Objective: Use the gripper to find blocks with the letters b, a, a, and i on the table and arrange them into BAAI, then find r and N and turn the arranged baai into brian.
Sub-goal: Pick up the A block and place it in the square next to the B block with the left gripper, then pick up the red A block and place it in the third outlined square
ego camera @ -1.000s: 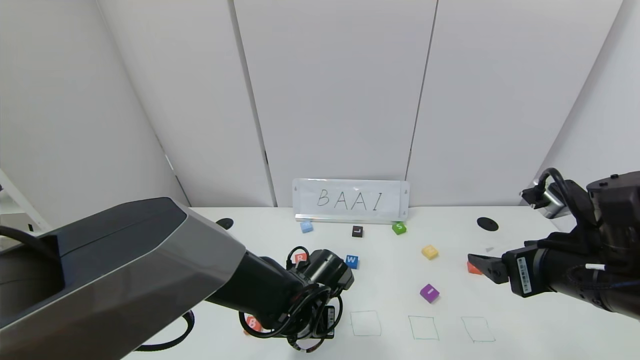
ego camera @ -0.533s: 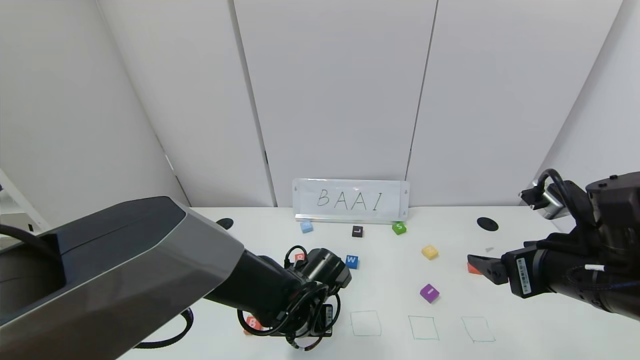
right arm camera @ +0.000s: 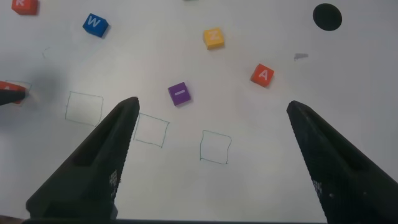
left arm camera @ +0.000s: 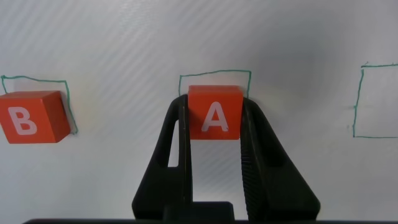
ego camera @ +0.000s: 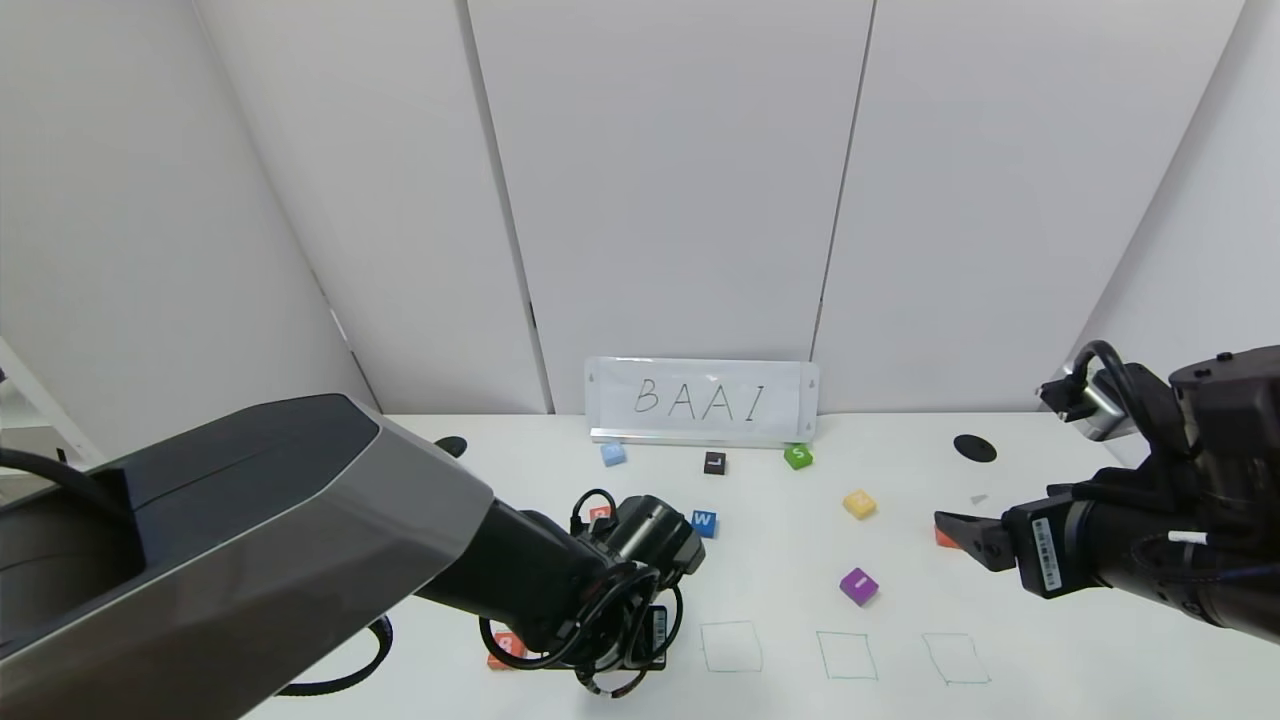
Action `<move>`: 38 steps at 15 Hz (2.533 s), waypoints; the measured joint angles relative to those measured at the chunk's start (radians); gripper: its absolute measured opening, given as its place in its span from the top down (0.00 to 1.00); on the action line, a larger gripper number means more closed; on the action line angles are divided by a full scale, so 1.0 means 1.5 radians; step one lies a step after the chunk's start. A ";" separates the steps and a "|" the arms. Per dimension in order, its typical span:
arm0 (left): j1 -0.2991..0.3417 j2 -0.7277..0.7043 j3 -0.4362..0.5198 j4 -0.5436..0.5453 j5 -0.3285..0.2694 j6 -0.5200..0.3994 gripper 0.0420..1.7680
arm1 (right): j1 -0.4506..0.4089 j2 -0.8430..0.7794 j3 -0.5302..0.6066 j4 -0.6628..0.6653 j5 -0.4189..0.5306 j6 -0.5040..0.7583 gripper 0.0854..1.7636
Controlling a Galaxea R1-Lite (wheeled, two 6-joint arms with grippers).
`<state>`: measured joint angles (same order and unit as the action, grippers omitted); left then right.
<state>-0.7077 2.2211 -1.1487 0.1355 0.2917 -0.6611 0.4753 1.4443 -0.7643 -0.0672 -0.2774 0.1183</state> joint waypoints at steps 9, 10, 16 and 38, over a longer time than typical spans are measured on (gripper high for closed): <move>0.001 0.002 -0.002 0.000 0.002 0.001 0.73 | 0.003 0.002 0.001 -0.001 0.000 0.000 0.03; 0.000 0.002 -0.003 0.000 0.002 0.001 0.73 | 0.003 0.002 0.001 -0.001 0.000 0.000 0.03; -0.001 -0.004 -0.005 0.003 0.002 0.002 0.36 | 0.003 0.002 0.001 -0.001 0.000 0.000 0.03; 0.186 -0.331 0.025 0.032 -0.105 0.295 0.05 | -0.161 0.174 -0.056 -0.001 0.033 0.072 0.03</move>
<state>-0.4281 1.7247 -1.1113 0.1834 0.1343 -0.2187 0.2332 1.7060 -0.8485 -0.0683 -0.2283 0.2260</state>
